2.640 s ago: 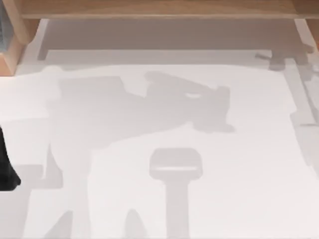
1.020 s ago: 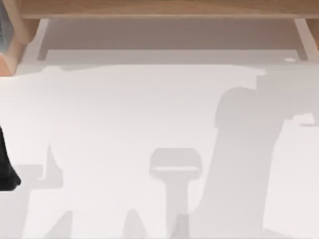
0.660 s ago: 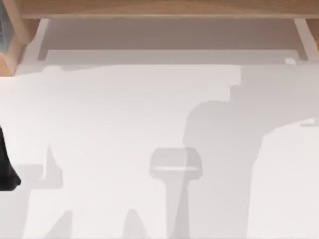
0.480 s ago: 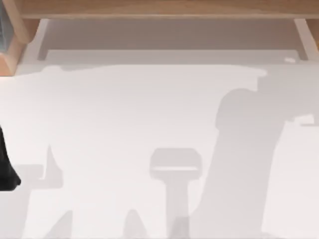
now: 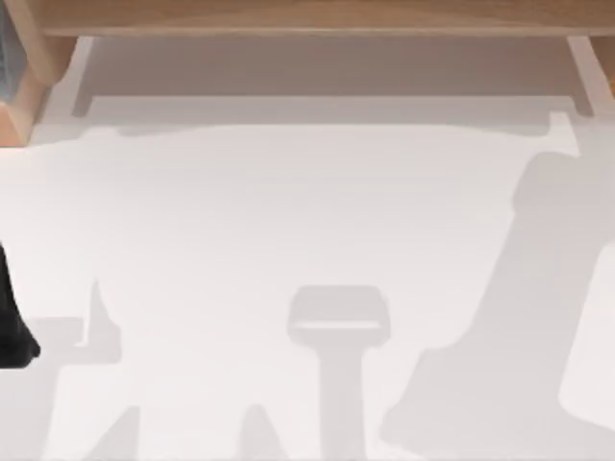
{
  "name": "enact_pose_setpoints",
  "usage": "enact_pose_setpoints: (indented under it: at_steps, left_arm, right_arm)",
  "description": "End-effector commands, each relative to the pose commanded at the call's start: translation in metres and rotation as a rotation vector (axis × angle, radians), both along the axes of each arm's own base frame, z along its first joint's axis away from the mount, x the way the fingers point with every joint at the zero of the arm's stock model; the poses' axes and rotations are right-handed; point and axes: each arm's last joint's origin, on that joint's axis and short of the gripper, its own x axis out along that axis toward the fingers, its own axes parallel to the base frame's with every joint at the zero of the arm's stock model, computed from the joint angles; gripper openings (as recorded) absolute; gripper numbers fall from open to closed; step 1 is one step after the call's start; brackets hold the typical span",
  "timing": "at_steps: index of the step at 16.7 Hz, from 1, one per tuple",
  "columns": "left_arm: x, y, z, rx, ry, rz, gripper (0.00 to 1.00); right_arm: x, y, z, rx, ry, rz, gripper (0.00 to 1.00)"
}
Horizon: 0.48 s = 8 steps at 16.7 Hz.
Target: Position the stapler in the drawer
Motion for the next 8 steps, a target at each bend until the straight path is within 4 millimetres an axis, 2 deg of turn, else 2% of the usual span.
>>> enact_pose_setpoints:
  at_steps: [1,8]
  left_arm:
    - [0.0000,0.0000,0.0000,0.000,0.000,0.000,1.00]
    - [0.0000,0.0000,0.0000,0.000,0.000,0.000,1.00]
  right_arm:
    - [0.0000,0.0000,0.0000,0.000,0.000,0.000,0.00]
    - [0.0000,0.0000,0.0000,0.000,0.000,0.000,0.53]
